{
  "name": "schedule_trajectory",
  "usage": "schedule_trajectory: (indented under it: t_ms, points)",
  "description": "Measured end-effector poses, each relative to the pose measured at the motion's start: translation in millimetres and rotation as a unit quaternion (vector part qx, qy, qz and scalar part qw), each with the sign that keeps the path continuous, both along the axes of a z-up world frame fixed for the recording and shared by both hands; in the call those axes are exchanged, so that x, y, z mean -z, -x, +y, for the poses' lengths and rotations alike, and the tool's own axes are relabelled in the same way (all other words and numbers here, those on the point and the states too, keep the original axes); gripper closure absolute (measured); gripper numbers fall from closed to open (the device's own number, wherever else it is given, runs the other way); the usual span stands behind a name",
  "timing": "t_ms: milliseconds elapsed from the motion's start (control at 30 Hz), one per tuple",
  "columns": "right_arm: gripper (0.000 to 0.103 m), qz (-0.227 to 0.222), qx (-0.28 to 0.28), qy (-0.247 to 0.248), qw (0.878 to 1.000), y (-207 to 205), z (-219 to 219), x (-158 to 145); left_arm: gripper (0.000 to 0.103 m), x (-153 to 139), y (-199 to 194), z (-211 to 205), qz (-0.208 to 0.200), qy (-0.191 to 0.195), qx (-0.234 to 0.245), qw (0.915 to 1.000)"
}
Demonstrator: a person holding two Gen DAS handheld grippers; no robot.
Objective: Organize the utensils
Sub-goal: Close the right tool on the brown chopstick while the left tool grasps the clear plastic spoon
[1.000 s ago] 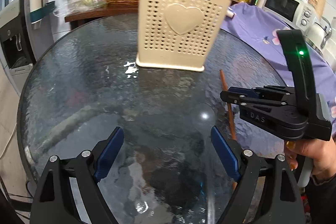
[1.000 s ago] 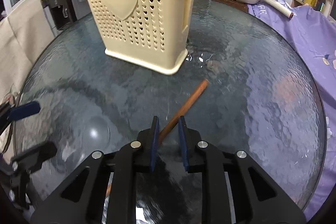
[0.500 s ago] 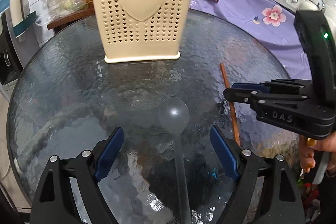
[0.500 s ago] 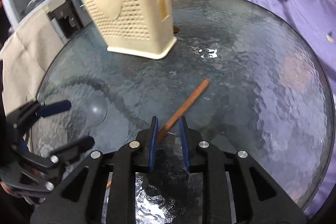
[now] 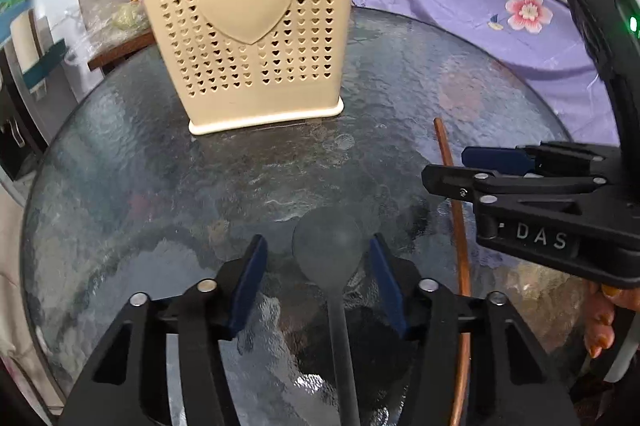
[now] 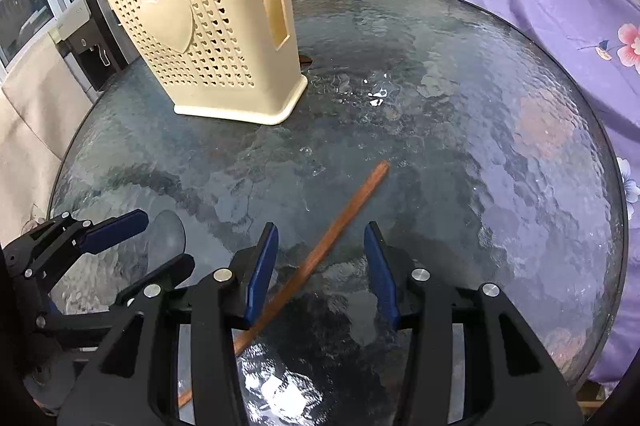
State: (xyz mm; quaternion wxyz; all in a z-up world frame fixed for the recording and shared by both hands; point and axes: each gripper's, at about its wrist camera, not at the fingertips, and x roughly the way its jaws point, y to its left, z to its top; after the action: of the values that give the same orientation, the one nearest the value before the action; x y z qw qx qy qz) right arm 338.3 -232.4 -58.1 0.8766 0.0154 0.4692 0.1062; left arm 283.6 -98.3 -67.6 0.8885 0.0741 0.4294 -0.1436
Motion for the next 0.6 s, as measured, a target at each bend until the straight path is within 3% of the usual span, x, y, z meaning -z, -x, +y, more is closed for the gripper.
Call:
schedule_trajectory:
  t_ms: [200, 600]
  points:
    - [0.06, 0.0, -0.001, 0.014, 1.0, -6.4, 11.1, 0.1, 0.068, -1.7, -6.6, -0.5, 0.008, 0.006, 0.007, 0.9999]
    - [0.087, -0.016, -0.003, 0.053, 0.998, -15.6, 24.3, 1.2, 0.068, -2.2, -10.5, -1.0, 0.011, 0.008, 0.012, 0.9998]
